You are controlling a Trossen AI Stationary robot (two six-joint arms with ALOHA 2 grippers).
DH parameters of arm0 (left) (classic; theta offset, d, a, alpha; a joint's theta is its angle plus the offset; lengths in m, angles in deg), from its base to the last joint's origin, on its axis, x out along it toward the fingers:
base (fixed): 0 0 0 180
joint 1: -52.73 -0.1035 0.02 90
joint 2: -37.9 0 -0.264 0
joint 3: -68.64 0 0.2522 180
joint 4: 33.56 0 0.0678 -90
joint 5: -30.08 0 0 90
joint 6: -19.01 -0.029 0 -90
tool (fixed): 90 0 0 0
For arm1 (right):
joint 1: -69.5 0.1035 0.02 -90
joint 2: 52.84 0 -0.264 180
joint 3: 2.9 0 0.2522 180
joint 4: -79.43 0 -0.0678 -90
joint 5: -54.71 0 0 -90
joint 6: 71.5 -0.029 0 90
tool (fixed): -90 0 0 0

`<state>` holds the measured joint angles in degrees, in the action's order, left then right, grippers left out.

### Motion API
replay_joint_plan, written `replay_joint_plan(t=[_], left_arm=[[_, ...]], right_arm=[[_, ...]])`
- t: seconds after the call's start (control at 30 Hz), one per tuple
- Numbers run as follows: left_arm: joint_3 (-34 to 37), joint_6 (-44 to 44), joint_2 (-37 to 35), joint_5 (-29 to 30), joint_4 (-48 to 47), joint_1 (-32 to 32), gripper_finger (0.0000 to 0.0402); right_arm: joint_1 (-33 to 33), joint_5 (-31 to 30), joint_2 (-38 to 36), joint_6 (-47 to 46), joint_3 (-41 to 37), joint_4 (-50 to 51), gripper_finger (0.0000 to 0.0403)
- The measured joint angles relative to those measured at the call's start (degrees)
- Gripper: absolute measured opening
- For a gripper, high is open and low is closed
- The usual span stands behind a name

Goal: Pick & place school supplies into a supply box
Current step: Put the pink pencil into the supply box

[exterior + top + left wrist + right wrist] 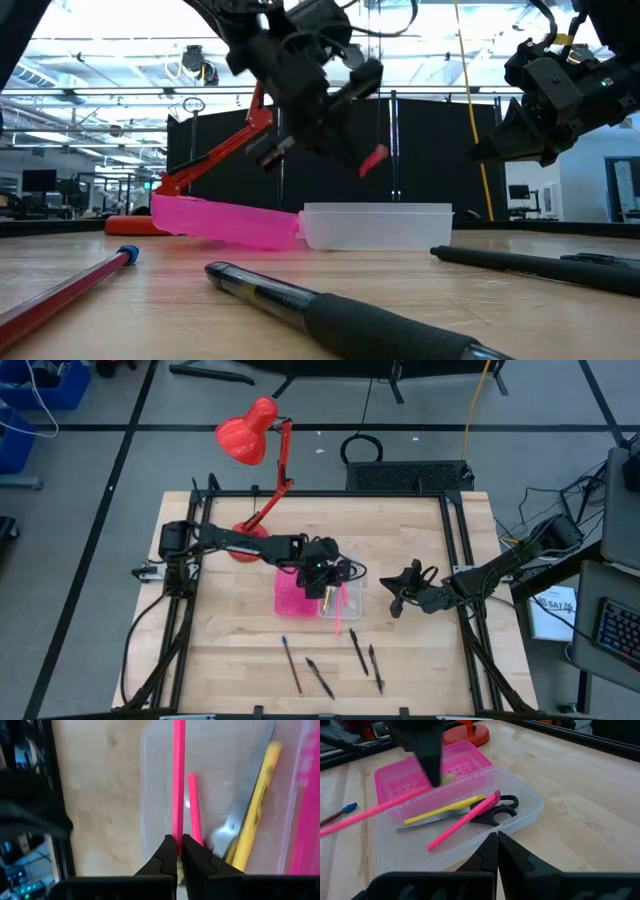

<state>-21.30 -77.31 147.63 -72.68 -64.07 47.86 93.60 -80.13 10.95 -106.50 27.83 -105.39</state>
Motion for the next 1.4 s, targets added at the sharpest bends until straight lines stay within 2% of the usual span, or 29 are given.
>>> replay_joint_plan(t=[0.23,0.5,1.0,1.27,1.4], left_arm=[[0.7,1.0,-0.1,-2.0,-2.1,-3.8,0.0010],[0.7,1.1,1.3,-3.9,-3.5,-5.2,0.0011],[0.7,-0.7,5.7,-1.1,-3.3,-7.9,0.0012],[0.7,-1.2,6.1,3.9,-3.3,-7.9,0.0071],[0.7,-0.9,6.1,5.0,-3.2,-7.9,0.0077]], right_arm=[[0.0,0.0,1.5,-0.5,0.0,-0.1,0.0000],[0.0,0.1,2.8,-0.7,0.0,-0.5,0.0000],[0.0,0.1,2.8,-0.5,0.0,-2.6,0.0000],[0.0,0.1,2.8,-0.3,0.0,-2.6,0.0000],[0.0,0.1,2.8,-0.3,0.0,-2.8,0.0000]])
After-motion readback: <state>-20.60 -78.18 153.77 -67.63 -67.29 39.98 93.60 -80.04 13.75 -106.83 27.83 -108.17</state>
